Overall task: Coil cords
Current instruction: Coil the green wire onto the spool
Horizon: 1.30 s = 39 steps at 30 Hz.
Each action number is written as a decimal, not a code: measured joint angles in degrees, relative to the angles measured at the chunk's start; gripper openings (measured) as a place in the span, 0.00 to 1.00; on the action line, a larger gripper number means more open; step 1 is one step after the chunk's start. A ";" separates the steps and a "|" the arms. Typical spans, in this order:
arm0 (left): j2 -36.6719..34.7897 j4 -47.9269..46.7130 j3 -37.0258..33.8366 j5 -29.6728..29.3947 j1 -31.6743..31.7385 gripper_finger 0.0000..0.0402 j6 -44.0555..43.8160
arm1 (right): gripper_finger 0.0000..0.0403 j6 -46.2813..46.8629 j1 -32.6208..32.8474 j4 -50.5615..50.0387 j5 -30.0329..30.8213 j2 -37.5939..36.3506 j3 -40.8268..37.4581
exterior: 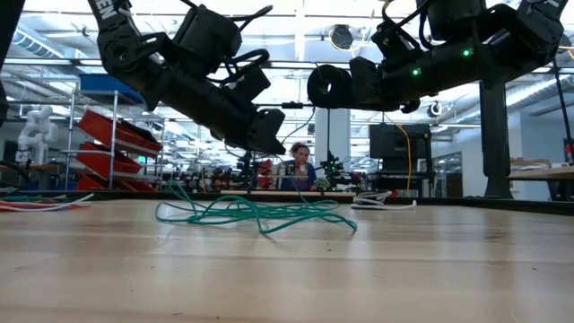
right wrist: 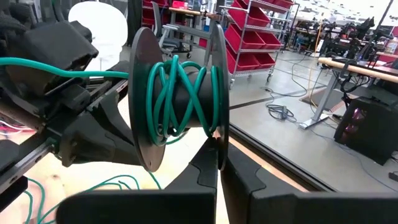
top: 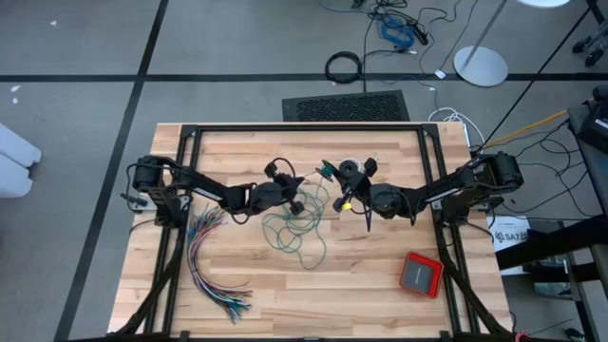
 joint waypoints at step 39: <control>9.92 -10.42 22.44 -2.10 -5.24 0.00 9.40 | 0.00 3.42 -2.49 -4.35 3.12 0.00 -0.02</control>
